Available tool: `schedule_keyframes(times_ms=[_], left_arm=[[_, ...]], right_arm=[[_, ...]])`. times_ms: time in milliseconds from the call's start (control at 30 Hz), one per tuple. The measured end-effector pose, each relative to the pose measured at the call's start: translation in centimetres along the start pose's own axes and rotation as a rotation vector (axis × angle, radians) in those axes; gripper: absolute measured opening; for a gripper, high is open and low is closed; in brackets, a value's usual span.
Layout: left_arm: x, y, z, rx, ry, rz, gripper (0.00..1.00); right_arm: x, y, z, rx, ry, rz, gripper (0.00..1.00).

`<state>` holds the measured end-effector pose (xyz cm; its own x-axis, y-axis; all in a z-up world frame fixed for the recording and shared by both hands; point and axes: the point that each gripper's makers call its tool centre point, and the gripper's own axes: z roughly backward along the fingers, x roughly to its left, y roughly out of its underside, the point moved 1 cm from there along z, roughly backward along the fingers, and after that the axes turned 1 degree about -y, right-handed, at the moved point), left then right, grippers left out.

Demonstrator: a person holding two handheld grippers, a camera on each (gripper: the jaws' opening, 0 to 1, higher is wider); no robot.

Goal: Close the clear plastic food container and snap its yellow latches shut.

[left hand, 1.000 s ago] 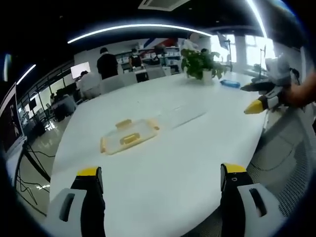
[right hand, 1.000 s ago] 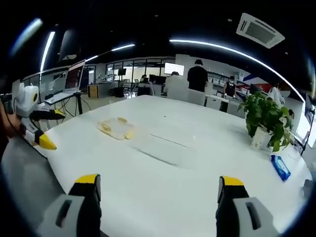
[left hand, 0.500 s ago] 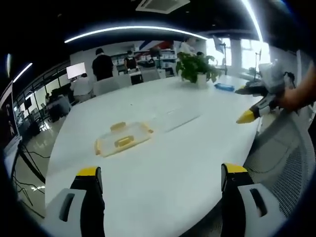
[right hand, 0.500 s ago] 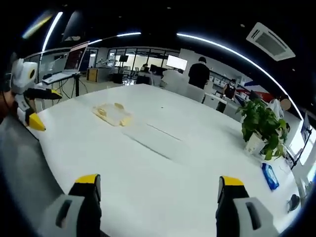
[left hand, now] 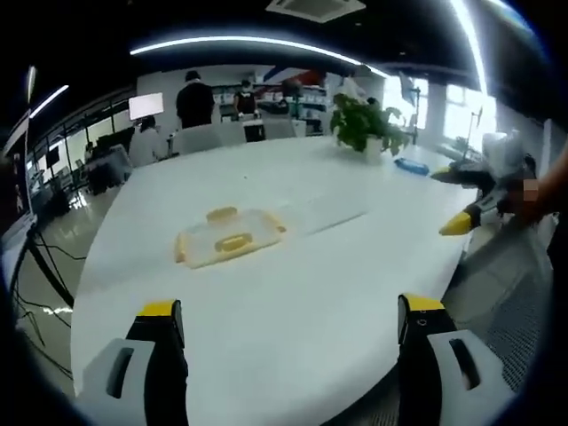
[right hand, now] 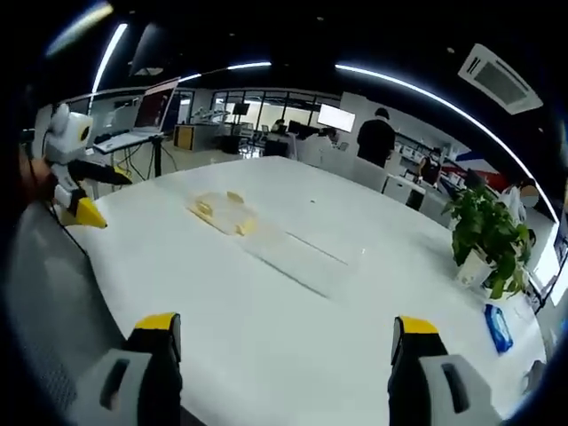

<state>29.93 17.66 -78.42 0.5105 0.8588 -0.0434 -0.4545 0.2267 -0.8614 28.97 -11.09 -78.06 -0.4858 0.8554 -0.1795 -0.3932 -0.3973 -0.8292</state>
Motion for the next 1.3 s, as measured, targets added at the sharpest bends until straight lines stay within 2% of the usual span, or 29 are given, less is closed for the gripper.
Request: schedule_keyframes(times_ms=[67, 100, 233, 300, 367, 433, 533, 667, 733, 867, 933, 967, 1067, 1200, 1300], left_arm=[[0.0, 0.0, 0.0, 0.002, 0.001, 0.000, 0.99], [0.0, 0.1, -0.1, 0.005, 0.004, -0.015, 0.99], [0.2, 0.2, -0.2, 0.013, 0.011, -0.031, 0.99], [0.4, 0.1, -0.3, 0.008, 0.026, -0.016, 0.99], [0.5, 0.2, -0.4, 0.007, 0.034, -0.042, 0.99], [0.7, 0.6, -0.6, 0.013, 0.043, -0.066, 0.99], [1.4, 1.1, -0.9, 0.023, 0.049, -0.043, 0.99], [2.7, 1.5, -1.0, 0.029, 0.039, -0.054, 0.99], [3.4, 1.5, -1.1, 0.031, 0.041, -0.070, 0.99], [4.7, 1.3, -1.3, 0.024, 0.056, -0.091, 0.99], [5.3, 1.2, -1.5, 0.010, 0.066, -0.004, 0.99], [5.5, 1.1, -1.7, -0.003, 0.083, 0.008, 0.99], [6.4, 1.5, -2.1, 0.004, 0.093, -0.072, 0.99], [7.4, 1.5, -2.5, 0.015, 0.104, -0.080, 0.99], [7.9, 0.8, -2.7, -0.011, 0.122, -0.093, 0.99]], right_arm=[[-0.3, -0.1, 0.1, -0.004, 0.001, -0.015, 1.00], [-0.4, -0.1, 0.1, 0.008, -0.004, 0.006, 1.00], [-1.3, -1.0, -0.4, -0.018, -0.011, -0.001, 1.00], [-1.9, -1.4, -0.9, -0.026, -0.009, -0.007, 1.00], [-1.9, -1.5, -1.6, -0.026, -0.031, -0.055, 1.00], [-1.8, -1.6, -2.2, -0.017, -0.037, -0.050, 1.00], [-1.1, -2.0, -2.8, -0.019, -0.061, -0.041, 1.00], [-0.4, -2.4, -3.6, -0.011, -0.104, -0.003, 1.00], [-0.2, -2.9, -3.9, -0.025, -0.121, 0.038, 1.00], [-0.1, -3.8, -4.7, -0.052, -0.159, 0.044, 1.00], [-0.1, -4.1, -5.1, -0.062, -0.174, 0.056, 1.00], [-0.1, -4.4, -5.3, -0.079, -0.183, 0.064, 1.00], [-0.1, -4.6, -6.3, -0.094, -0.218, 0.065, 1.00], [-0.3, -4.8, -7.0, -0.095, -0.236, 0.072, 1.00], [-0.4, -4.7, -7.7, -0.075, -0.253, 0.074, 1.00]])
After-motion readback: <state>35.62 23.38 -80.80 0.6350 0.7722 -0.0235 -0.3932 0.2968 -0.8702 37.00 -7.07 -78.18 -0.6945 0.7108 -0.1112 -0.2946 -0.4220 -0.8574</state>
